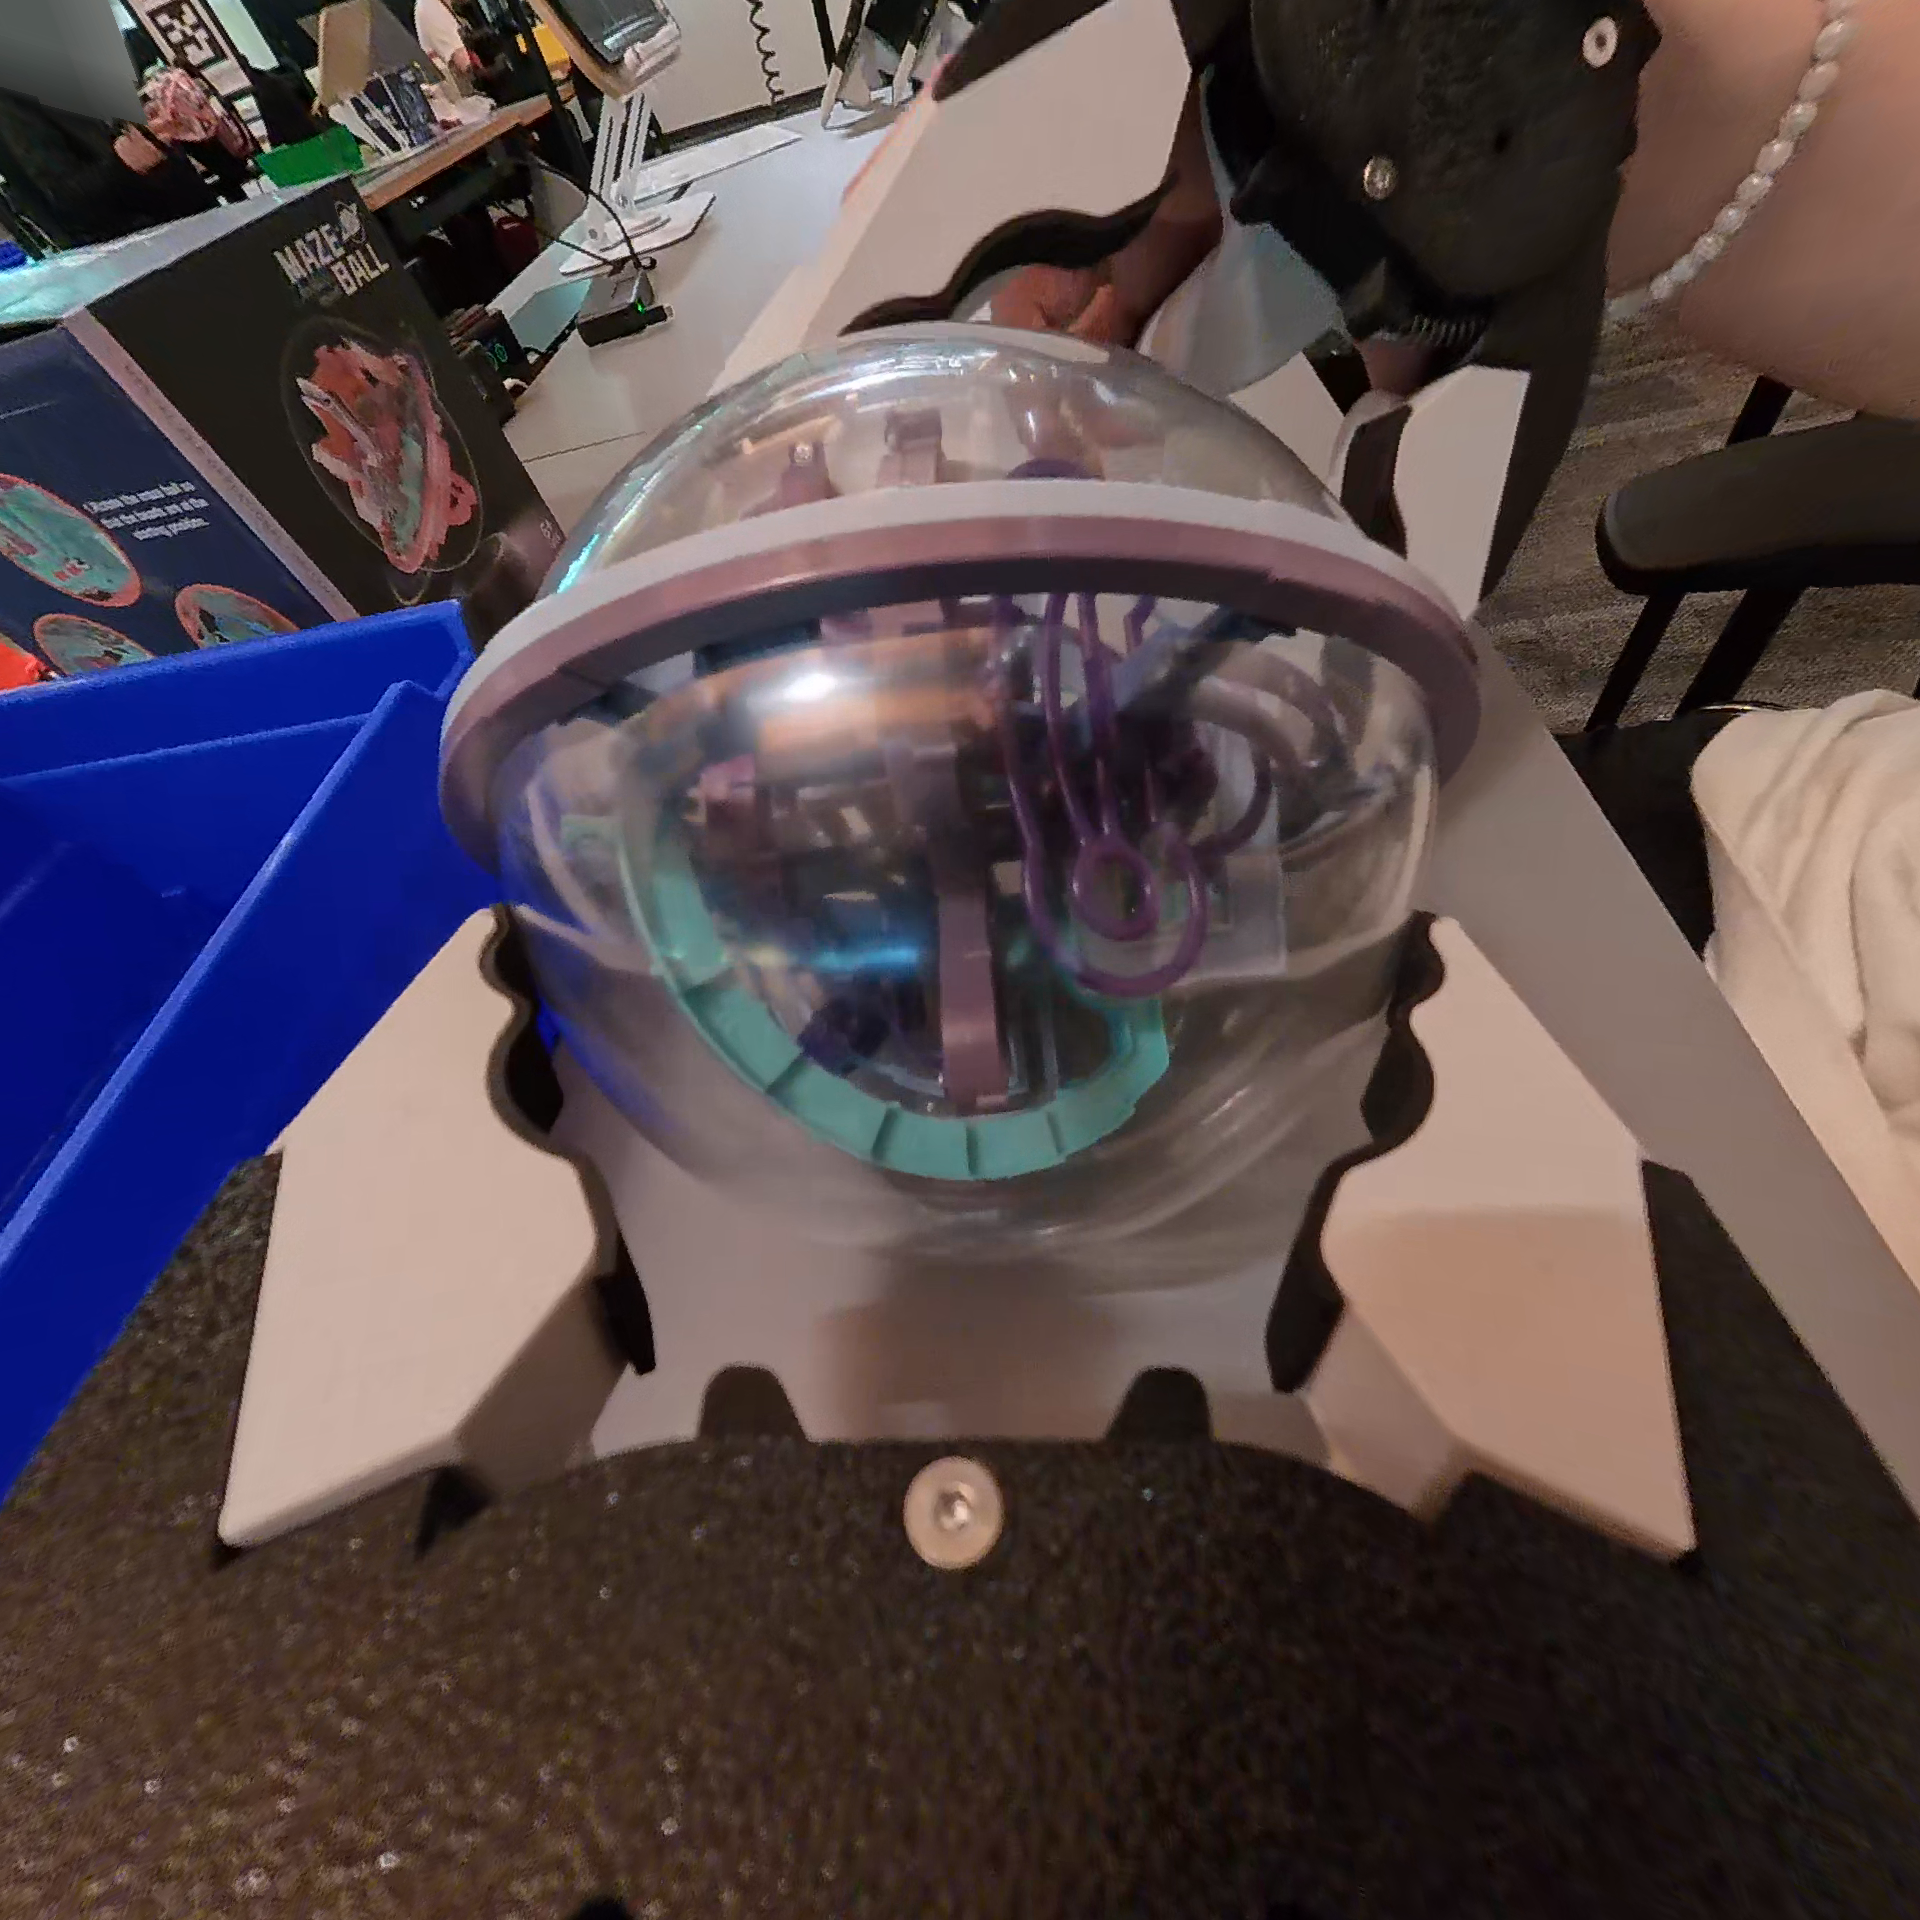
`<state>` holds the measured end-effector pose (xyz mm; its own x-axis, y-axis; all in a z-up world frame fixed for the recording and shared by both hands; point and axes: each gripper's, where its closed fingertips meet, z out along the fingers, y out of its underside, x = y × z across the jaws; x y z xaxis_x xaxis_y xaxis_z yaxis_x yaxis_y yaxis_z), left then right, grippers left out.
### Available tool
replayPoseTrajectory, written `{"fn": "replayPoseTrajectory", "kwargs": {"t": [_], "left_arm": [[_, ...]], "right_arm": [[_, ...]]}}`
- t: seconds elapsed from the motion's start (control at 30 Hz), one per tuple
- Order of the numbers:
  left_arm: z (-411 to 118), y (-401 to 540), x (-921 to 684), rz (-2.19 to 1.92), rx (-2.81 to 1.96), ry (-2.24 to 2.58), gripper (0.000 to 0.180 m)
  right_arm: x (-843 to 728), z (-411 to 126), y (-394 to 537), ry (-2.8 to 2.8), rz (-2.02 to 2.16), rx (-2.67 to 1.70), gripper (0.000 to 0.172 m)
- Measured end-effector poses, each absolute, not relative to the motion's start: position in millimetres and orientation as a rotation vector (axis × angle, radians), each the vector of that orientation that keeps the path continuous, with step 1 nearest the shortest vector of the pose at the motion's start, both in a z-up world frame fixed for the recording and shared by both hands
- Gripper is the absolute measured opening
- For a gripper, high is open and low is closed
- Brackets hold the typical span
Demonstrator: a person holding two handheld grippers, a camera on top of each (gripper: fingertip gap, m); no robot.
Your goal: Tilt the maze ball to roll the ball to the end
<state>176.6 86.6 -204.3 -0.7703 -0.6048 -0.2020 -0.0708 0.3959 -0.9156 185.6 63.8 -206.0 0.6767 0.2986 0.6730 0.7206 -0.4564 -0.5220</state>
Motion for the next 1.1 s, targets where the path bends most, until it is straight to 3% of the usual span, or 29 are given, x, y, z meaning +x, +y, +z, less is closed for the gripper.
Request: {"fn": "replayPoseTrajectory", "kwargs": {"t": [0.17,0.27,0.43,1.1], "left_arm": [[-205.2,83.7,177.3,-1.365,-0.615,2.159,0.154],[-205.3,82.7,176.9,-1.359,-0.608,2.162,0.154],[-205.1,79.5,178.6,-1.348,-0.636,2.161,0.154],[-207.5,60.1,187.8,-1.618,-0.969,2.090,0.157]], "right_arm": [[177.3,-188.9,65.6,-0.812,-0.510,-2.029,0.156],[163.4,-169.8,68.1,-0.790,-0.351,-1.993,0.151],[172.9,-197.8,71.3,-0.840,-0.344,-2.129,0.158],[186.5,-191.7,51.7,-0.553,-0.359,-2.010,0.156]]}}
